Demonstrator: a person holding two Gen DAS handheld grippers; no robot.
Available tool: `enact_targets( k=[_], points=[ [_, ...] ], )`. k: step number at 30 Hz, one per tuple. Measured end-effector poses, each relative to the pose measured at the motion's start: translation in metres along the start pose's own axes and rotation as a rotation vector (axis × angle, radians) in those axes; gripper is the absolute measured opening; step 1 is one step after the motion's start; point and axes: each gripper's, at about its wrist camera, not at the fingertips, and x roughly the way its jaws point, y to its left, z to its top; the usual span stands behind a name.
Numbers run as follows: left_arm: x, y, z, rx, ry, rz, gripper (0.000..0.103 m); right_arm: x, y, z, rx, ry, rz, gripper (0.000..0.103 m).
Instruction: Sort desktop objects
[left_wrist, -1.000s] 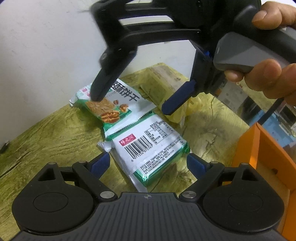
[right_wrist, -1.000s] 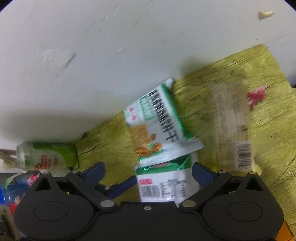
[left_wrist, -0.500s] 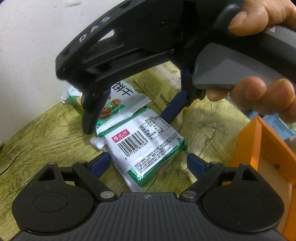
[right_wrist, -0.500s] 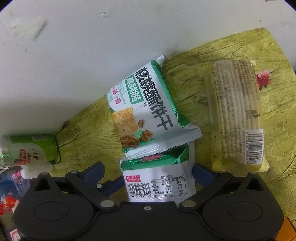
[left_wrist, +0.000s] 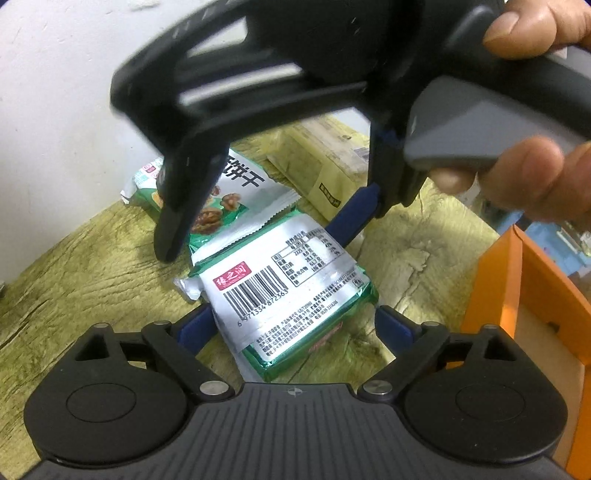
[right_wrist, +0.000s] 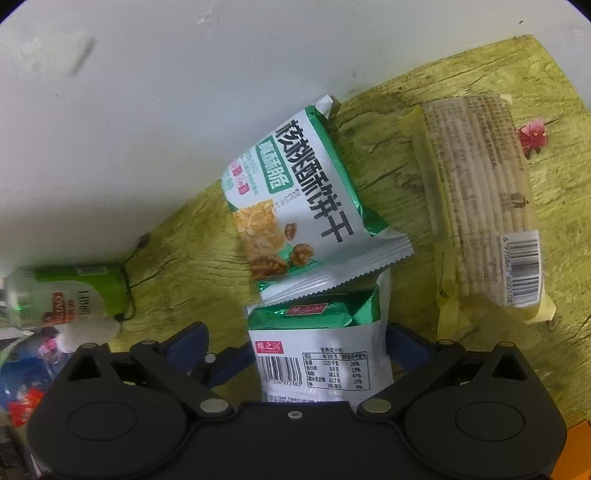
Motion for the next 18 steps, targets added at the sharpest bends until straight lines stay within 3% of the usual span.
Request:
enact_targets(
  k=[18],
  points=[
    [-0.006,0.006,-0.003,-0.027,0.0,0.0,0.094,-0.024,0.007,-0.011,0.0,-0.02,0.135,0.103]
  ],
)
